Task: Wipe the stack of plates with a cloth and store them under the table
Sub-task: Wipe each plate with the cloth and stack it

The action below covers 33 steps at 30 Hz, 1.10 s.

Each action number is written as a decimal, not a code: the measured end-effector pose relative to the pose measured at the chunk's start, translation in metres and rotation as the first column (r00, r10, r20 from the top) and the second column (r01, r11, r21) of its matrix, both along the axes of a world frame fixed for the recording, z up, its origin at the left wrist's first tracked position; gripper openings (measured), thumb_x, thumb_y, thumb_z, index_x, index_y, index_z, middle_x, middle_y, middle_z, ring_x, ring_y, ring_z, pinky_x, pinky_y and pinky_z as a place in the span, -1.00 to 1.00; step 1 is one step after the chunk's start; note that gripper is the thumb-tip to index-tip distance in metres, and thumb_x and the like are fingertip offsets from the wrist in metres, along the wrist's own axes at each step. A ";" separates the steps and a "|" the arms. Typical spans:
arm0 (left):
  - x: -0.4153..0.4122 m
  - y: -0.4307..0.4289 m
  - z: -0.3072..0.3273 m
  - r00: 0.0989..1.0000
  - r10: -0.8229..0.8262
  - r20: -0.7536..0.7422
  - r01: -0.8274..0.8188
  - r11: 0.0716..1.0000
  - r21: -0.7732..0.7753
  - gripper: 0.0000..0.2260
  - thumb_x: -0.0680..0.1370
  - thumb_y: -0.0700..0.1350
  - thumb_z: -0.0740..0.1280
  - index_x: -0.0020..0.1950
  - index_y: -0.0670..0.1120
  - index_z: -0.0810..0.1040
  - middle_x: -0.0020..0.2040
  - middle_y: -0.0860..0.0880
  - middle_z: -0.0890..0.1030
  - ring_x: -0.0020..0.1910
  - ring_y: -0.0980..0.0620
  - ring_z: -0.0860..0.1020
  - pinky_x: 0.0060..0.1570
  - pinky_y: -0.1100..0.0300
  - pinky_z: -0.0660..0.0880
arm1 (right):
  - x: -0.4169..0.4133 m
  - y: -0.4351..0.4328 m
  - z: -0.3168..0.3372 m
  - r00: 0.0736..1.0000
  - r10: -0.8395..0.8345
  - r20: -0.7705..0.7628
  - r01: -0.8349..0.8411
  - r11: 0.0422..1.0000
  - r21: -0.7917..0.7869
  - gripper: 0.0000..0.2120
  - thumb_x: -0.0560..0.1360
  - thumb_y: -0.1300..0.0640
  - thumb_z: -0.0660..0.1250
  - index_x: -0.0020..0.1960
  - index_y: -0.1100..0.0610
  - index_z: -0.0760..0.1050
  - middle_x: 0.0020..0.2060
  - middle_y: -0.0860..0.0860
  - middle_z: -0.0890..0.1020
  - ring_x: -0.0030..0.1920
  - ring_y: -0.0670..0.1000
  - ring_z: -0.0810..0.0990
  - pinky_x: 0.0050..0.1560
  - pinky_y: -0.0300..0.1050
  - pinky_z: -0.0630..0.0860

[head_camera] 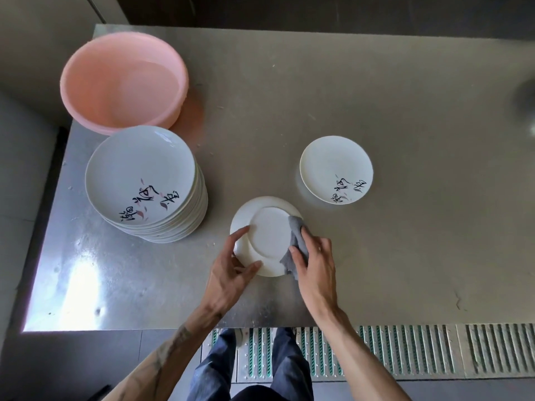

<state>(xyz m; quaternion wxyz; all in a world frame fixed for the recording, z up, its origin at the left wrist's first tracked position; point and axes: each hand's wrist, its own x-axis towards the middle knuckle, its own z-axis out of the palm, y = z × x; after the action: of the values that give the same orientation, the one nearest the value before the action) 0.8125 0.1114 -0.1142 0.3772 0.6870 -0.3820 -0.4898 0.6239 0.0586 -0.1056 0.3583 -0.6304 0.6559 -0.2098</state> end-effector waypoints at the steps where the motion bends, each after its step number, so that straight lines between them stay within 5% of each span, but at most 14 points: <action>1: 0.004 -0.002 -0.001 1.000 0.008 0.028 -0.008 1.000 -0.009 -0.41 0.50 -0.07 0.48 0.48 0.24 0.40 0.20 0.07 0.52 -0.17 -0.07 0.68 -0.15 -0.03 0.69 | -0.002 -0.006 0.000 1.000 -0.002 -0.002 0.002 1.000 0.012 -0.54 0.62 0.13 0.38 0.50 0.04 0.43 0.10 -0.05 0.39 0.07 -0.07 0.54 0.19 -0.42 0.31; 4: 0.007 -0.011 -0.003 0.999 0.043 0.008 -0.043 0.999 0.000 -0.39 0.52 -0.23 0.51 0.43 0.25 0.43 0.23 -0.07 0.48 -0.30 -0.12 0.69 -0.26 0.02 0.68 | 0.003 0.000 0.002 1.000 -0.015 -0.002 0.015 1.000 0.025 -0.53 0.61 0.11 0.39 0.50 0.04 0.42 0.13 -0.05 0.39 0.13 -0.02 0.57 0.22 -0.38 0.34; 8: -0.007 -0.003 -0.004 0.993 -0.029 -0.110 0.033 0.999 0.039 -0.23 0.47 -0.19 0.57 0.52 0.26 0.29 0.24 0.04 0.54 -0.17 -0.06 0.71 -0.24 0.02 0.69 | 0.011 0.029 0.001 0.999 -0.050 0.007 0.050 0.999 0.018 -0.53 0.61 0.12 0.39 0.50 0.07 0.43 0.21 -0.07 0.38 0.22 -0.04 0.57 0.32 -0.42 0.30; 11: -0.001 -0.001 -0.005 1.000 -0.015 -0.023 0.016 0.999 0.040 -0.40 0.51 -0.02 0.50 0.49 0.26 0.38 0.14 -0.02 0.60 -0.07 -0.03 0.67 -0.14 0.00 0.68 | 0.002 0.016 -0.001 0.998 -0.058 0.029 0.057 0.998 0.024 -0.55 0.62 0.16 0.36 0.50 0.07 0.43 0.19 -0.02 0.41 0.23 -0.01 0.57 0.34 -0.38 0.32; 14: 0.007 -0.009 -0.005 0.999 0.010 0.048 -0.011 1.000 0.025 -0.51 0.58 -0.22 0.45 0.43 0.17 0.48 0.12 -0.17 0.54 -0.15 -0.11 0.67 -0.13 -0.10 0.68 | -0.006 -0.003 -0.002 0.998 -0.066 0.010 0.066 0.997 0.029 -0.56 0.63 0.19 0.35 0.50 0.06 0.44 0.14 -0.02 0.40 0.17 0.04 0.58 0.29 -0.23 0.41; 17: 0.001 -0.014 0.002 0.998 -0.026 -0.056 0.026 1.000 0.005 -0.42 0.55 -0.26 0.47 0.42 0.25 0.43 0.17 -0.07 0.52 -0.21 -0.11 0.68 -0.27 0.02 0.68 | 0.000 0.007 -0.002 0.996 -0.090 0.003 0.090 0.996 -0.012 -0.56 0.62 0.19 0.36 0.48 0.06 0.45 0.17 -0.04 0.40 0.19 -0.01 0.56 0.33 -0.21 0.41; 20: -0.004 -0.008 0.002 0.987 -0.094 -0.129 0.100 0.994 0.040 -0.32 0.50 -0.19 0.52 0.49 0.27 0.35 0.26 0.03 0.52 -0.06 -0.13 0.67 -0.25 0.05 0.68 | 0.003 0.031 -0.003 0.995 -0.103 0.016 0.103 0.994 -0.044 -0.56 0.61 0.17 0.37 0.48 0.04 0.45 0.20 -0.10 0.37 0.19 -0.11 0.53 0.32 -0.37 0.35; 25: 0.008 -0.012 0.006 0.995 -0.087 -0.047 0.089 0.996 0.030 -0.35 0.41 0.00 0.53 0.45 0.29 0.41 0.29 0.08 0.56 0.05 0.01 0.66 -0.08 0.11 0.66 | -0.008 0.004 -0.003 0.997 -0.074 0.009 0.074 0.997 -0.015 -0.57 0.63 0.19 0.35 0.49 0.05 0.46 0.13 -0.02 0.43 0.15 0.01 0.57 0.29 -0.14 0.47; 30: -0.004 -0.018 0.004 0.998 0.055 -0.003 -0.055 0.998 -0.010 -0.34 0.46 -0.14 0.57 0.46 0.26 0.42 0.27 -0.06 0.53 -0.05 -0.10 0.69 -0.20 0.02 0.70 | 0.008 0.016 0.001 0.994 -0.098 0.047 0.098 0.995 0.004 -0.56 0.62 0.16 0.36 0.49 0.02 0.44 0.14 -0.06 0.42 0.15 -0.05 0.57 0.28 -0.29 0.40; 33: -0.017 -0.014 0.006 0.997 0.074 -0.036 -0.074 0.997 -0.008 -0.35 0.50 -0.13 0.56 0.47 0.27 0.37 0.21 0.07 0.59 -0.05 -0.04 0.68 -0.21 0.05 0.70 | 0.009 0.027 0.000 0.992 -0.111 0.065 0.112 0.994 -0.002 -0.57 0.62 0.13 0.37 0.48 0.03 0.45 0.14 -0.05 0.42 0.13 -0.07 0.57 0.26 -0.32 0.40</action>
<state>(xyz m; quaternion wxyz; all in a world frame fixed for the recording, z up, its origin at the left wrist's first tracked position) 0.7953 0.0972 -0.1081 0.4048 0.6900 -0.3517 -0.4861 0.6334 0.0854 -0.1057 0.3654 -0.5866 0.6775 -0.2515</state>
